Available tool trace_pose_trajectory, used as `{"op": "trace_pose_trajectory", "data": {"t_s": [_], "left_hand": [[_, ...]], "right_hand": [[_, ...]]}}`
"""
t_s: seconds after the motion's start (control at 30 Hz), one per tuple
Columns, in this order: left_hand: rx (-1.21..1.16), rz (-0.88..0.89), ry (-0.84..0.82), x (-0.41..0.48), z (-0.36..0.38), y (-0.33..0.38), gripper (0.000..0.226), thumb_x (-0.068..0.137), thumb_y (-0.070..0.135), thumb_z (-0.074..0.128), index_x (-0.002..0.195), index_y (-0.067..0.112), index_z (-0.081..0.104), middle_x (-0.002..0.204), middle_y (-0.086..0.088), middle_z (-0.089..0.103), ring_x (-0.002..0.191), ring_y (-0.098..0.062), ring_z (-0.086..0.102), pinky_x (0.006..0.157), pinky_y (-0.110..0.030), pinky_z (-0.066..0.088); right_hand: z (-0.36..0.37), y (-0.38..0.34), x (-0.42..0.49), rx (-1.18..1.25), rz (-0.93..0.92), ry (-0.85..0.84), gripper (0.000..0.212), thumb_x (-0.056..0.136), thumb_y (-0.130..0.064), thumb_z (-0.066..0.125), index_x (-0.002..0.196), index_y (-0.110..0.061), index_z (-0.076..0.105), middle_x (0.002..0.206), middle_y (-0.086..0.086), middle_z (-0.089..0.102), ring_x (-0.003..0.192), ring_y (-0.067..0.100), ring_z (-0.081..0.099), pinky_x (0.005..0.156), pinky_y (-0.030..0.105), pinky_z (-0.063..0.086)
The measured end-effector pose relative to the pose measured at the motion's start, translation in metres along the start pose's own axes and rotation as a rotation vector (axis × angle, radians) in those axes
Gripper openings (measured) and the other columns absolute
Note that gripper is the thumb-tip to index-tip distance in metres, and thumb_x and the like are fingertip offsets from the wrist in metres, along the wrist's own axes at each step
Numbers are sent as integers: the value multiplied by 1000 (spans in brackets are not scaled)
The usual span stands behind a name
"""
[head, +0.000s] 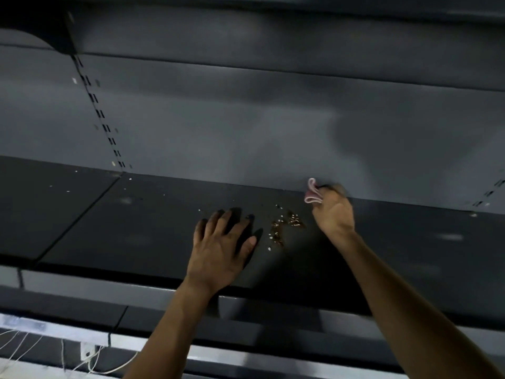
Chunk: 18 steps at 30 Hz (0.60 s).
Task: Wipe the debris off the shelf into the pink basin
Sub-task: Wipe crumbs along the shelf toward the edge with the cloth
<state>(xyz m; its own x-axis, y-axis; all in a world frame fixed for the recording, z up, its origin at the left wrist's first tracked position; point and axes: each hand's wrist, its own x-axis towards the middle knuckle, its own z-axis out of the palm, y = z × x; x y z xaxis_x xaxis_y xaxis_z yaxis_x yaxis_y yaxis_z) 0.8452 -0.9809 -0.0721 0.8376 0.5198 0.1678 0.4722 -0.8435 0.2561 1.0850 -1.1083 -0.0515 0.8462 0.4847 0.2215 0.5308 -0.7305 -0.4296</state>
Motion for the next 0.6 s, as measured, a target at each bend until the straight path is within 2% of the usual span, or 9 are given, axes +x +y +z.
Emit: {"op": "trace_pose_trajectory", "data": {"t_s": [0.17,0.2,0.27,0.33,0.4,0.47,0.53,0.6], "left_hand": [[5,5,-25,-2,-3,0,61,94,64,12,149,41,27,160,-1,21,149,-25,9,120,-51,8],[-1,7,-22,-2,-4,0,60,95,64,14,149,40,28,160,-1,21,149,-25,9,120,-51,8],[-21,13,-21,-1,-5,0,57,97,62,18,148,41,28,160,-1,21,149,-25,9,120,-51,6],[-52,8,-41,0,-6,-1,55,97,61,20,148,42,26,161,0,18,150,-25,6,120,-51,3],[-66,9,-51,0,-7,-1,56,97,62,20,148,41,26,161,0,18,150,-25,5,120,-52,2],[-80,10,-45,-1,-7,0,57,97,62,20,147,39,31,161,0,19,150,-24,6,120,-51,3],[-157,-9,-79,1,-10,-1,55,97,61,26,146,39,34,162,2,16,150,-21,2,121,-48,-1],[-239,-3,-143,3,-15,-5,54,97,60,30,147,39,34,163,3,13,150,-16,-1,120,-46,-5]], "right_hand": [[25,-69,1,65,-144,-172,33,90,-17,64,123,-14,63,119,7,56,99,25,63,90,33,50],[23,-78,2,100,-154,-218,31,92,-22,63,122,-17,64,117,6,58,98,23,63,87,31,51],[14,-86,1,171,-136,-283,24,96,-34,57,111,-19,66,103,3,63,83,16,63,69,26,50],[3,-79,-3,207,-89,-241,27,98,-41,49,95,-18,62,86,1,63,68,9,58,55,22,42],[-10,-56,-11,205,-29,-139,30,97,-48,47,88,-23,60,78,-1,61,62,8,58,51,22,43],[-16,-26,-19,143,19,-40,39,94,-56,46,81,-22,59,70,-1,62,58,14,63,53,28,53],[-20,1,-28,74,108,11,51,92,-64,42,76,-20,61,64,1,62,57,22,65,55,30,54],[-18,16,-36,3,158,51,49,92,-62,46,90,-18,68,75,7,64,71,29,68,61,26,48]]}}
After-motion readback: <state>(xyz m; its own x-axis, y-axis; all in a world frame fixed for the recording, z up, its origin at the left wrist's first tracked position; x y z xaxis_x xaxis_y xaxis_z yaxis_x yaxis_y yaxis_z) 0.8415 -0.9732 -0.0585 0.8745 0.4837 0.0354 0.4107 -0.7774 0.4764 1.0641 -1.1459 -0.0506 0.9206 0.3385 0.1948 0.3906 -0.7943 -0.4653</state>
